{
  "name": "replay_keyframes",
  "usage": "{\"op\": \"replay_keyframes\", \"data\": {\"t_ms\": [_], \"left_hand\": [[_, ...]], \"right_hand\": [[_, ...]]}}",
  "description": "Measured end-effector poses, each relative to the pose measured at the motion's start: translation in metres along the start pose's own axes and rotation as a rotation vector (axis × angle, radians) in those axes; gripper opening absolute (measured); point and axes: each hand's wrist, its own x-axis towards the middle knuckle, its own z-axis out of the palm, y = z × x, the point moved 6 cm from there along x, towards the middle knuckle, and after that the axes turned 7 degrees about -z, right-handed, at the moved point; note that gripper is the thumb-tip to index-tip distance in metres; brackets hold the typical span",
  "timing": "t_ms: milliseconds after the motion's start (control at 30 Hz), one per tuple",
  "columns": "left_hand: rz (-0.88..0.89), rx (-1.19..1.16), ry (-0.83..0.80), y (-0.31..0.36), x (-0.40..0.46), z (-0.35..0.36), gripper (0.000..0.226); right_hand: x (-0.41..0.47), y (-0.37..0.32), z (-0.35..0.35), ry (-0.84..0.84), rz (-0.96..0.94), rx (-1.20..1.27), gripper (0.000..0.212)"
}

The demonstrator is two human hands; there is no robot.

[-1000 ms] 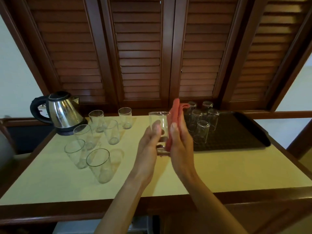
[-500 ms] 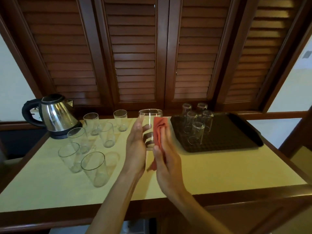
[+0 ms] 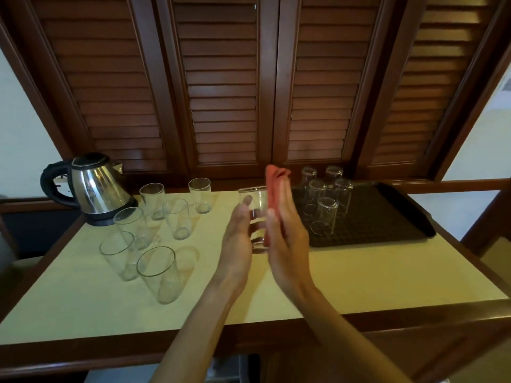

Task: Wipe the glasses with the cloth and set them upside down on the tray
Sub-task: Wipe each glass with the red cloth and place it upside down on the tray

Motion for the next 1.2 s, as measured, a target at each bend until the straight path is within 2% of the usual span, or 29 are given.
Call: {"op": "replay_keyframes", "data": {"t_ms": [100,167,233,367,400,467,500,533,600,667,700,767,833,933,1000,1067,1100,1167,1200], "left_hand": [[-0.001,-0.119,0.010,0.010,0.005,-0.009,0.050],[0.025,-0.098,-0.049,0.012,0.000,-0.005,0.046],[0.015,-0.086,-0.079,0.006,-0.005,0.000,0.044],[0.085,-0.123,-0.021,0.019,0.005,-0.011,0.061],[0.105,-0.148,0.003,0.023,0.007,-0.015,0.061],[0.101,-0.148,0.002,0.020,0.007,-0.015,0.053],[0.073,-0.120,-0.020,0.013,0.006,-0.011,0.048],[0.032,-0.109,-0.039,0.008,0.003,-0.008,0.046],[-0.023,-0.149,-0.063,0.006,0.003,-0.007,0.051],[-0.020,-0.196,-0.077,0.014,0.006,-0.011,0.062],[0.009,-0.185,-0.071,0.019,0.007,-0.013,0.061],[0.040,-0.141,-0.091,0.016,0.006,-0.010,0.044],[0.016,-0.129,-0.109,0.006,0.002,-0.005,0.039],[0.036,-0.164,-0.123,0.009,0.010,-0.008,0.044],[0.085,-0.207,-0.066,0.018,0.017,-0.017,0.042],[0.100,-0.198,-0.032,0.019,0.017,-0.018,0.045],[0.081,-0.173,-0.049,0.015,0.014,-0.015,0.049],[0.007,-0.164,-0.076,0.002,0.010,-0.009,0.052],[-0.027,-0.189,-0.085,0.002,0.008,-0.007,0.053]], "right_hand": [[-0.030,-0.005,0.015,-0.101,-0.161,-0.091,0.060],[-0.017,0.001,0.007,-0.053,-0.058,0.074,0.058],[0.004,-0.005,-0.001,0.004,-0.002,0.066,0.054],[-0.019,-0.015,0.017,-0.133,-0.203,-0.127,0.057],[-0.025,-0.010,0.017,-0.134,-0.199,-0.064,0.057],[-0.012,0.000,0.009,-0.064,-0.075,0.117,0.056],[0.000,-0.002,0.005,-0.031,-0.030,0.114,0.057],[0.009,-0.007,0.002,-0.009,-0.031,0.038,0.057],[0.005,-0.018,0.011,-0.068,-0.161,-0.195,0.055],[-0.019,-0.017,0.020,-0.144,-0.275,-0.253,0.054],[-0.028,-0.012,0.020,-0.144,-0.268,-0.195,0.055],[-0.015,-0.003,0.013,-0.082,-0.084,0.031,0.056],[0.008,-0.007,0.005,-0.019,0.018,0.043,0.054],[-0.002,-0.019,0.019,-0.121,-0.162,-0.199,0.053],[-0.022,-0.008,0.021,-0.149,-0.171,-0.105,0.057],[-0.011,0.004,0.012,-0.066,-0.034,0.117,0.060],[0.001,0.006,0.007,-0.024,0.020,0.139,0.059],[0.020,-0.005,0.005,-0.001,0.005,-0.008,0.054],[0.018,-0.014,0.010,-0.029,-0.071,-0.143,0.052]]}}
